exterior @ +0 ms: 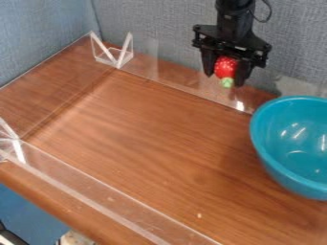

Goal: Put the strawberry in the blue bowl

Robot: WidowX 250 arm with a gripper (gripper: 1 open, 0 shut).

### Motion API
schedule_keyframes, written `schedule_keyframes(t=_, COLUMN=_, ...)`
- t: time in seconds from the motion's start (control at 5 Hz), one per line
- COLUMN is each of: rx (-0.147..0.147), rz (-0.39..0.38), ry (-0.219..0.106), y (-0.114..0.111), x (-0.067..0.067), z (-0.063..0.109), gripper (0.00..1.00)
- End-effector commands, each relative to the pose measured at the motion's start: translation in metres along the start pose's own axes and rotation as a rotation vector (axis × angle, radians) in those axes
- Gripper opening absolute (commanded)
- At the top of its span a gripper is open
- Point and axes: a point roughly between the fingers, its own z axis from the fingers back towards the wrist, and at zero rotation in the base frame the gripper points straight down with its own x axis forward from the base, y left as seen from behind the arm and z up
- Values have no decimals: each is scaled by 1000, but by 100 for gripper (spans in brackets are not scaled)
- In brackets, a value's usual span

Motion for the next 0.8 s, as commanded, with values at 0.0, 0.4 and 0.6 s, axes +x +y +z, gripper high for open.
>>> schedule_keyframes(t=0.0, rx=-5, rz=13, ry=-78, y=6, x=9, z=23, gripper=0)
schedule_keyframes(t=0.4, rx=-16, rz=13, ry=-94, y=7, x=11, z=26, gripper=0)
schedule_keyframes(t=0.6, rx=-22, rz=11, ry=-102, y=6, x=11, z=27, gripper=0)
